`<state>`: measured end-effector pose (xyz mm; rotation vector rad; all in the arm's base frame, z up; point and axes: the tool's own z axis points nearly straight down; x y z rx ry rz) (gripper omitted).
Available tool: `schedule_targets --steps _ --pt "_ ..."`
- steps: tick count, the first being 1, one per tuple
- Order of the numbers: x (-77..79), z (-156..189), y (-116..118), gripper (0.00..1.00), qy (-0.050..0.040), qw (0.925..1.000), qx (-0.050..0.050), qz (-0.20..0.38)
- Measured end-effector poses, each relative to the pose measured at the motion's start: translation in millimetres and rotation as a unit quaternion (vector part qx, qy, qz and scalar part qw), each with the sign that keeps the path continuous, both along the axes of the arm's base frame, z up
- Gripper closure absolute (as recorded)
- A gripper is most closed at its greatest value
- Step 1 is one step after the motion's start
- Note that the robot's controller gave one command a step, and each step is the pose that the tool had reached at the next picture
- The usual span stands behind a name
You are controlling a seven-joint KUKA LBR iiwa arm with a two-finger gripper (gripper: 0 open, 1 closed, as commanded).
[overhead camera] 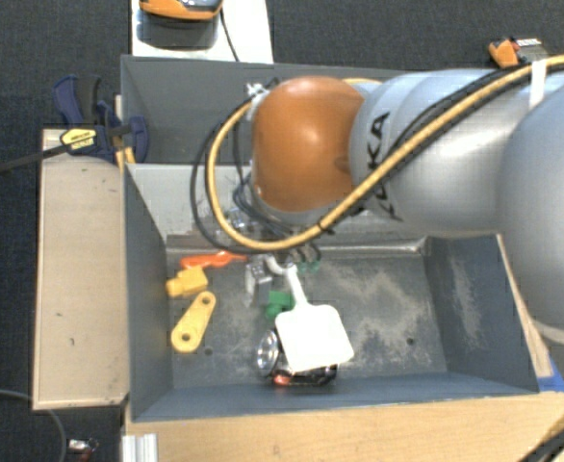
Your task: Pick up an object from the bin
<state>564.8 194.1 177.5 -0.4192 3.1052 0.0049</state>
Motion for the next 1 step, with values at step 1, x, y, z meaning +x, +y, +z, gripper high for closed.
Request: schedule_targets --steps 1 --pt "-10.5 -44.7 -75.4 0.0 0.0006 0.9976 -0.001 0.069"
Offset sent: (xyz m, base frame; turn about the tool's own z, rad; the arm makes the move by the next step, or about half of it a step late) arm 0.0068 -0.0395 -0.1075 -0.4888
